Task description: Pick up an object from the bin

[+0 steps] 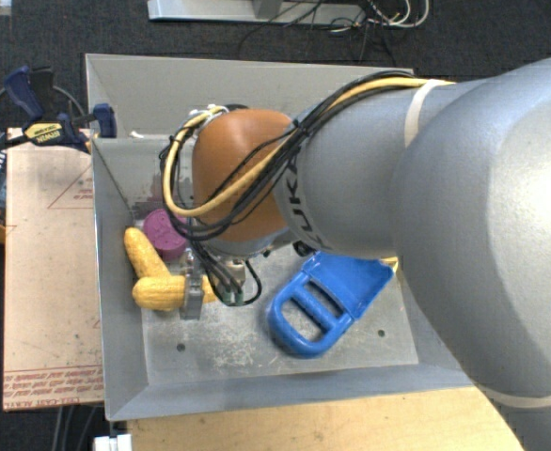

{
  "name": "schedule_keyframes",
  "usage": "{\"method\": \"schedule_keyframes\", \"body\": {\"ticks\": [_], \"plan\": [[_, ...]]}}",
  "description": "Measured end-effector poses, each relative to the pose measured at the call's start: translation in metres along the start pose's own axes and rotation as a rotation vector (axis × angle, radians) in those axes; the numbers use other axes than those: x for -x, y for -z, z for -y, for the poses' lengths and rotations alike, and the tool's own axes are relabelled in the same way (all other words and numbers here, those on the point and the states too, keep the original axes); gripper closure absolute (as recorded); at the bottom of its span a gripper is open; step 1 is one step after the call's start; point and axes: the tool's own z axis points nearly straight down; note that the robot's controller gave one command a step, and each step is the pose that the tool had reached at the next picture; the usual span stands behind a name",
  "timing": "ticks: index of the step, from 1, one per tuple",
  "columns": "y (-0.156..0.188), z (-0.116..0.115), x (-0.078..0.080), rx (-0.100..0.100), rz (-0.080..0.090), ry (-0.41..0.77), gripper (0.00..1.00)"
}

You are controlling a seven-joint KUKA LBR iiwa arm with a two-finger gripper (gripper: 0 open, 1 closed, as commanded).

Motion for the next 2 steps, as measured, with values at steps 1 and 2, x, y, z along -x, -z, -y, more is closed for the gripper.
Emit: {"method": "schedule_keyframes", "body": {"ticks": [1,2], "plan": [[0.005,0.003,-0.007,0.004,0.010,0.009,1.00],[-0.053,-0.004,-0.004,0.001,0.000,-0.026,1.00]]}}
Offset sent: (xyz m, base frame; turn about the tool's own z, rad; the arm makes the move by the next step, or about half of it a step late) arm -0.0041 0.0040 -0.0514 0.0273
